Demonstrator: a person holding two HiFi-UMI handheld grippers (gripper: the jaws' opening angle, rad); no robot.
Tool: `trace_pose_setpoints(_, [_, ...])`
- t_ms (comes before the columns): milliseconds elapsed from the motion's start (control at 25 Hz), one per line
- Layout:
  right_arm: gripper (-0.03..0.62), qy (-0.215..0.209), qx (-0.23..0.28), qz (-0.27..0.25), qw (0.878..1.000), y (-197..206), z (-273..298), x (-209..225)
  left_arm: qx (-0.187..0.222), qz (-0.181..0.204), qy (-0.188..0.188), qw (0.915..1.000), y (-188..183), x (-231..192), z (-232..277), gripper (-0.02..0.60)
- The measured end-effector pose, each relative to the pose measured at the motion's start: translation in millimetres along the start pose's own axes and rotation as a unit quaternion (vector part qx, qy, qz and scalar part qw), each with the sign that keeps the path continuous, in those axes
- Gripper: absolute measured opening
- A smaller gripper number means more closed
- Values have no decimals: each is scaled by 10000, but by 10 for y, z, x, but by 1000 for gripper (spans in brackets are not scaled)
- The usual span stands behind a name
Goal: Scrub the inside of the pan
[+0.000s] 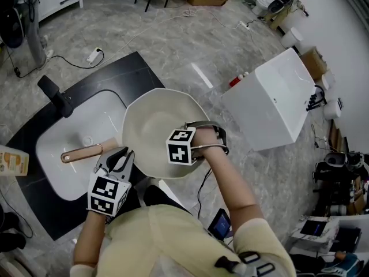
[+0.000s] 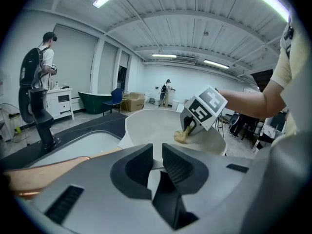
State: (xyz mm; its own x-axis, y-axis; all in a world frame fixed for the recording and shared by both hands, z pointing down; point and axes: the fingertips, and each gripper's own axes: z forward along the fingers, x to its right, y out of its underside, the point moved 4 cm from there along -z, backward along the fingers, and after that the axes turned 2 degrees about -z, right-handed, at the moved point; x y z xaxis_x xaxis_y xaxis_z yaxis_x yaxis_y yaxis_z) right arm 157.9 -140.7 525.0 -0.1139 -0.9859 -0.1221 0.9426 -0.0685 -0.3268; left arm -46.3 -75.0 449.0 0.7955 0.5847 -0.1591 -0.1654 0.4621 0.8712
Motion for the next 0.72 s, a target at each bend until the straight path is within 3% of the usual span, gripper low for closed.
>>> trace_pose_setpoints(400, [57, 865, 285, 537, 9944, -97, 33, 258, 10, -16, -27, 10000, 8, -1, 4, 46])
trace_pose_setpoints(720, [57, 1154, 463, 737, 9895, -164, 32, 367, 28, -40, -38, 10000, 3, -1, 2, 46])
